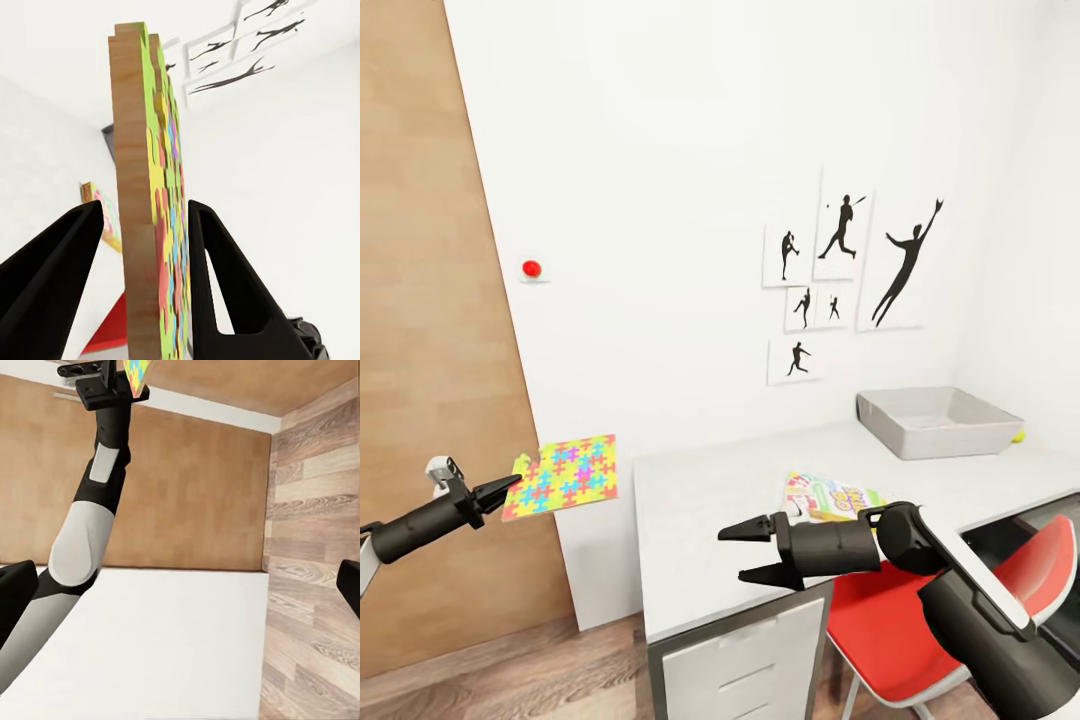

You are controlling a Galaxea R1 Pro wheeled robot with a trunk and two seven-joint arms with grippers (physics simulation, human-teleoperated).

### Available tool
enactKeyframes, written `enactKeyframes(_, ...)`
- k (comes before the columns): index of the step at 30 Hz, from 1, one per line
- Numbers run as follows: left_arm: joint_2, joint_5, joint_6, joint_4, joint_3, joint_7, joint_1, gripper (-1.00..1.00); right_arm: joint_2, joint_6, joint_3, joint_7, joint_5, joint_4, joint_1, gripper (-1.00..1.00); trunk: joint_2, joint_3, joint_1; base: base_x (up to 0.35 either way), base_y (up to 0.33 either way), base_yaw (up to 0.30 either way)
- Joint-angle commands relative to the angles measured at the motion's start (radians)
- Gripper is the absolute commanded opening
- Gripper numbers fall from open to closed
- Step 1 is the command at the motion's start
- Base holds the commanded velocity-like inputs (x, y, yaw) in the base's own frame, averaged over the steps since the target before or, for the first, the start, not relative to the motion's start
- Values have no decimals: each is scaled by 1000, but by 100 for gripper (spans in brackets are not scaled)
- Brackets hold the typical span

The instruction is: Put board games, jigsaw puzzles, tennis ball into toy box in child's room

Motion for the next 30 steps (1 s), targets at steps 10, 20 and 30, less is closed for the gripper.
enactKeyframes(10,5,-3,12,0,2,-5,1,-100,2,0,1,-4,101,0,1,100,69,30,-38,-115,0,-12)
enactKeyframes(20,28,0,12,0,2,-8,1,-100,35,0,4,-4,113,0,1,100,139,67,-77,-42,0,-241)
enactKeyframes(30,35,-1,12,0,2,-10,1,-100,87,0,4,-4,193,0,1,100,209,103,-115,-115,0,-273)
